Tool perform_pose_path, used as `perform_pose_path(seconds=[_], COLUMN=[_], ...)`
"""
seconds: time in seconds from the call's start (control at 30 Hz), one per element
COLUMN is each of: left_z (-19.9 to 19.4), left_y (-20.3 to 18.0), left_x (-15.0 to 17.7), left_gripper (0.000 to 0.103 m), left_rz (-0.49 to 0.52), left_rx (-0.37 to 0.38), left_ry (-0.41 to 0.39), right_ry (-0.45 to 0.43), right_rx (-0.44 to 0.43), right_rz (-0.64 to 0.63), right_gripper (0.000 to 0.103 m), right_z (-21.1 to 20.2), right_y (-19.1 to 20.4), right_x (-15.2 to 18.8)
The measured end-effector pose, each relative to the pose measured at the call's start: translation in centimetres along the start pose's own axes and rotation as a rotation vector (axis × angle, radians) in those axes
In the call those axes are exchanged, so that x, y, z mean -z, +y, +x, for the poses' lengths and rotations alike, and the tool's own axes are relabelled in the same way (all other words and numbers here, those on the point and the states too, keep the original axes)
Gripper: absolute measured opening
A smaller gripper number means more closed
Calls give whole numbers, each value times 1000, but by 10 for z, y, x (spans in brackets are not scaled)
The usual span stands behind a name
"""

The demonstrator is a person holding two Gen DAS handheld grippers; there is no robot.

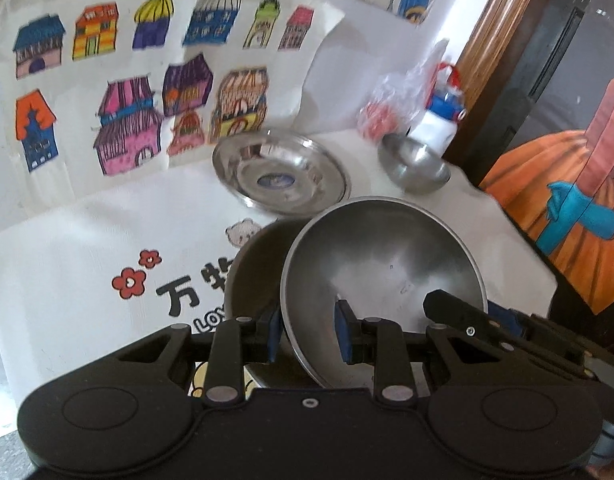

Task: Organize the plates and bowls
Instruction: 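Lift the second large bowl with both grippers and lower it into the first bowl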

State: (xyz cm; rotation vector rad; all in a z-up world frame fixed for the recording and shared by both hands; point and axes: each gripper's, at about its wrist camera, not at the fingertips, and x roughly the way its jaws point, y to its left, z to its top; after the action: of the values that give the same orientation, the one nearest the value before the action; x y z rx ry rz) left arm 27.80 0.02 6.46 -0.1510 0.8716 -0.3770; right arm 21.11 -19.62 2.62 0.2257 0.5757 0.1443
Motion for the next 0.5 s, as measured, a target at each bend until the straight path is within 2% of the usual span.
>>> perform_pose_path(seconds=[0.2,0.5], left_z=[18,25], left_y=[7,3], left_x=[3,-4], left_gripper=[29,31], left_rz=[9,62], left_rx=[-40,-60], left_ry=[59,71], right_ry=[107,163], right_rx=[7,24], right_rz=[-62,-133], right_gripper=[29,30], right_z=[27,39], right_y=[1,4], right_x=[1,-7])
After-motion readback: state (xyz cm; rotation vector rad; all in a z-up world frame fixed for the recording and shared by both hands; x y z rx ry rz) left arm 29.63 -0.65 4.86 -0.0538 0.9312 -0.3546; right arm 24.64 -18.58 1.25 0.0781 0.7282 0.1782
